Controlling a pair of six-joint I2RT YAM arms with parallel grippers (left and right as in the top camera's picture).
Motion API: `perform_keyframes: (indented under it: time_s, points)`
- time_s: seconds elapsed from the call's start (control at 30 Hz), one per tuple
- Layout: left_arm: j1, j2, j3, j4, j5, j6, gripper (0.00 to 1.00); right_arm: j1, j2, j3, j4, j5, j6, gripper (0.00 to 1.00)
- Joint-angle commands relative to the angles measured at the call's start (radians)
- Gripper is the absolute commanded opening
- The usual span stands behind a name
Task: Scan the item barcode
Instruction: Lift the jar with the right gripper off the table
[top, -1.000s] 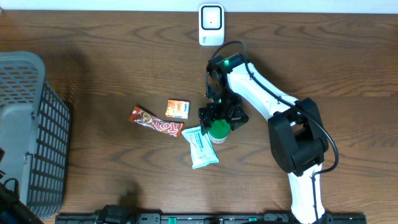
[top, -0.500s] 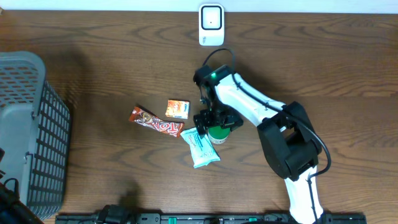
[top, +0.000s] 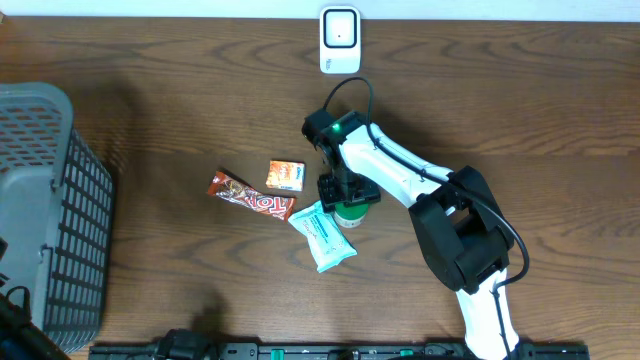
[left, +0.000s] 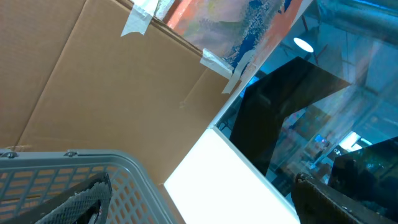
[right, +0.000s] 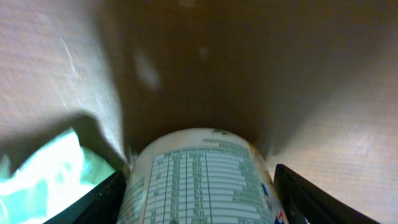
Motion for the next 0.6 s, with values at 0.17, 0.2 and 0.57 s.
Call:
perform_keyframes:
  time_s: [0.17, 0.2, 0.57]
  points:
    - [0.004, 0.002, -0.006, 0.006, 0.002, -0.009, 0.93, -0.054, 0.005, -0.009, 0.194, 0.177, -0.017, 0.74]
    - [0.004, 0.002, -0.006, 0.006, 0.002, -0.009, 0.93, -0.066, 0.005, -0.008, 0.209, 0.175, -0.016, 0.75]
    - [0.004, 0.002, -0.036, 0.024, 0.002, -0.009, 0.92, -0.136, -0.045, 0.115, 0.014, 0.052, -0.016, 0.99]
